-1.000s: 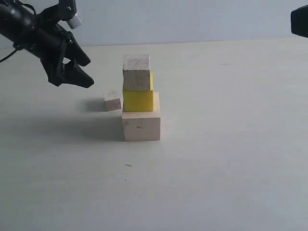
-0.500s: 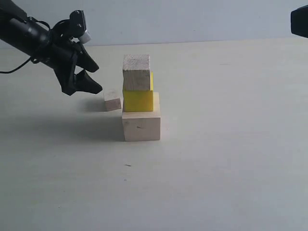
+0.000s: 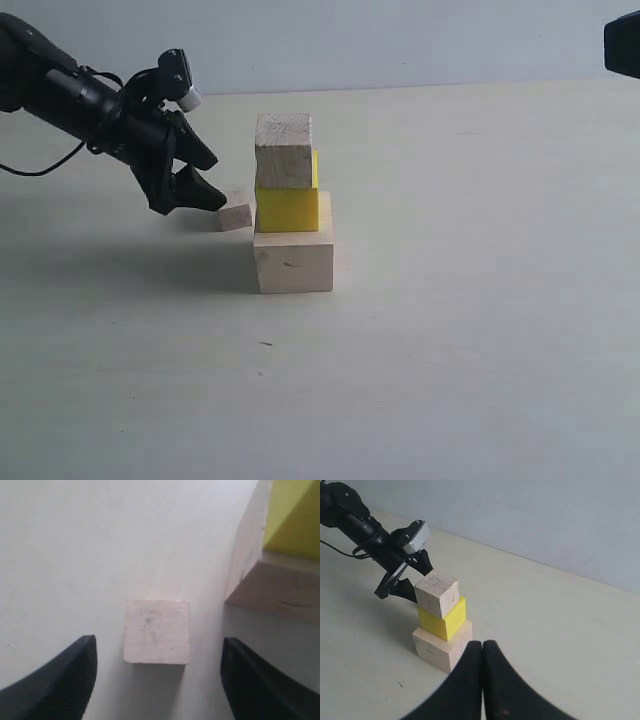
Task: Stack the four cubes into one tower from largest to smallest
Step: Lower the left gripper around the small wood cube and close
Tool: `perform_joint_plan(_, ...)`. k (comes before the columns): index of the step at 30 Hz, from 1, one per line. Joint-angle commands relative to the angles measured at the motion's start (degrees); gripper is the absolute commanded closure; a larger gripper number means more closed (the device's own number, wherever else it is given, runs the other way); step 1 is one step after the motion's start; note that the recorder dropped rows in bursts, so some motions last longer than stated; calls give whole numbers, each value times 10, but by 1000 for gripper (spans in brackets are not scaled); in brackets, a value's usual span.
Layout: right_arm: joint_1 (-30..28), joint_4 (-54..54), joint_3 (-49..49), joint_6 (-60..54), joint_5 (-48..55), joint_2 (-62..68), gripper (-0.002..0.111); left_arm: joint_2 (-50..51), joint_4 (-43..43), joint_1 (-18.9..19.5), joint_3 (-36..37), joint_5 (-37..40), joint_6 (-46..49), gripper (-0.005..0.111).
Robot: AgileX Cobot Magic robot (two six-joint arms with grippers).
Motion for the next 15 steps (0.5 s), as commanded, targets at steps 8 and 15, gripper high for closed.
perform_joint_plan(8,1,-1,3,3,-6,-4,108,20,-16,-3,-2,-2,15,39)
perform_joint_plan(15,1,-1,3,3,-6,-4,108,20,-54,-3,-2,-3,57,39)
